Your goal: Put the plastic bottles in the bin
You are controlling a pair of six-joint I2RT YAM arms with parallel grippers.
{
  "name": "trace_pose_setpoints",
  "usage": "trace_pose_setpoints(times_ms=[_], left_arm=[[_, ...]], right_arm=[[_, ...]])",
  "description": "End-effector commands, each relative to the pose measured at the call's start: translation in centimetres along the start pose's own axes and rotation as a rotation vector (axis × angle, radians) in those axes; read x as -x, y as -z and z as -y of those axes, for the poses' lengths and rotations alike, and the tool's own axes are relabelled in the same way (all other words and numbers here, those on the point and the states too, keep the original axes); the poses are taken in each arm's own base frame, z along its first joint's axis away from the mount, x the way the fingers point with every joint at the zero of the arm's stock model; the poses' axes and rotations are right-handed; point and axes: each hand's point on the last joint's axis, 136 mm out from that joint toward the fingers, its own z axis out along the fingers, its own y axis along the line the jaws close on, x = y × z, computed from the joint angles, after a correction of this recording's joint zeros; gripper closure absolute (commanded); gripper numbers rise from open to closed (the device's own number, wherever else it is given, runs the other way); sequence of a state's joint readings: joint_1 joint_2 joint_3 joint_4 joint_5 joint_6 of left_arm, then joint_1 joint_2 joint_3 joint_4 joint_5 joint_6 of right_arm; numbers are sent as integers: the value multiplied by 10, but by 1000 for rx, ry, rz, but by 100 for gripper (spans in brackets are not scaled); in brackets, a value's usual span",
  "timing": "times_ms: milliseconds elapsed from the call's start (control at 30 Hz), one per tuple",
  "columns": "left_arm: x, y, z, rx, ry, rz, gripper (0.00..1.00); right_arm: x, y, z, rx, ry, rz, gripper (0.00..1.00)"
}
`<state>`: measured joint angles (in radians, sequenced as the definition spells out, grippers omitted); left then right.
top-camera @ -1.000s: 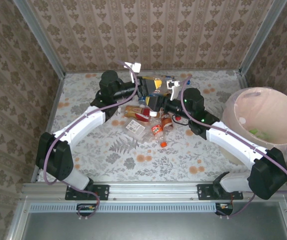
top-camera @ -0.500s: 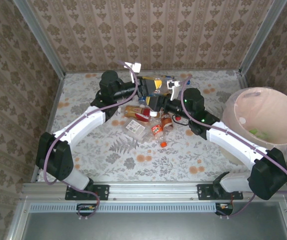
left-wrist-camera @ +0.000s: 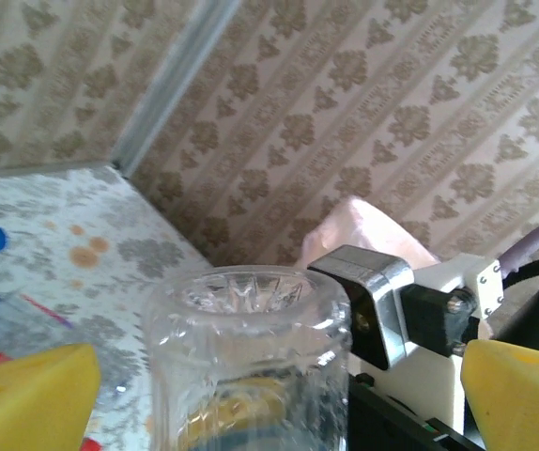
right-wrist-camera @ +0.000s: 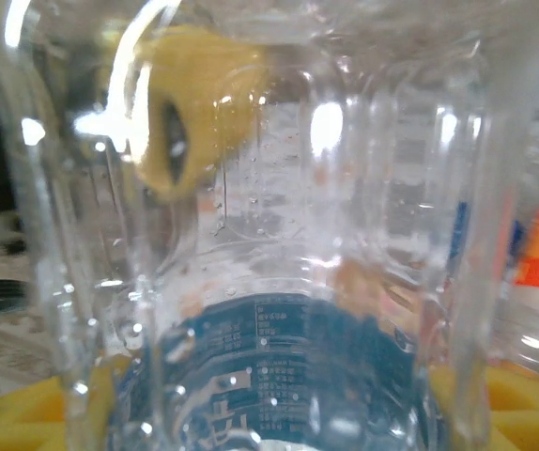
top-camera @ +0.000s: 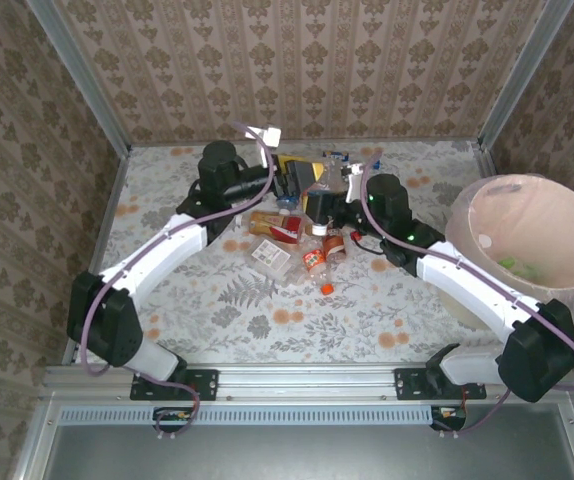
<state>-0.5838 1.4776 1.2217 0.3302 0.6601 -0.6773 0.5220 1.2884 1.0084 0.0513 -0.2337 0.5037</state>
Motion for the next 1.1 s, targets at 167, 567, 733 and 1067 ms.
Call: trace_pose_setpoints(times_ms=[167, 567, 733, 1067], left_arm=[[31, 57, -20, 361, -118, 217, 0], [21, 67, -55, 525, -97, 218, 0], [18, 66, -61, 543, -95, 200, 0], [10, 78, -88, 686, -49, 190, 0]], right_arm=[[44, 69, 50, -327, 175, -52, 55], [122, 201, 105, -777, 245, 87, 54], [135, 235, 113, -823, 232, 158, 52], [131, 312, 167, -1056, 15, 248, 52]])
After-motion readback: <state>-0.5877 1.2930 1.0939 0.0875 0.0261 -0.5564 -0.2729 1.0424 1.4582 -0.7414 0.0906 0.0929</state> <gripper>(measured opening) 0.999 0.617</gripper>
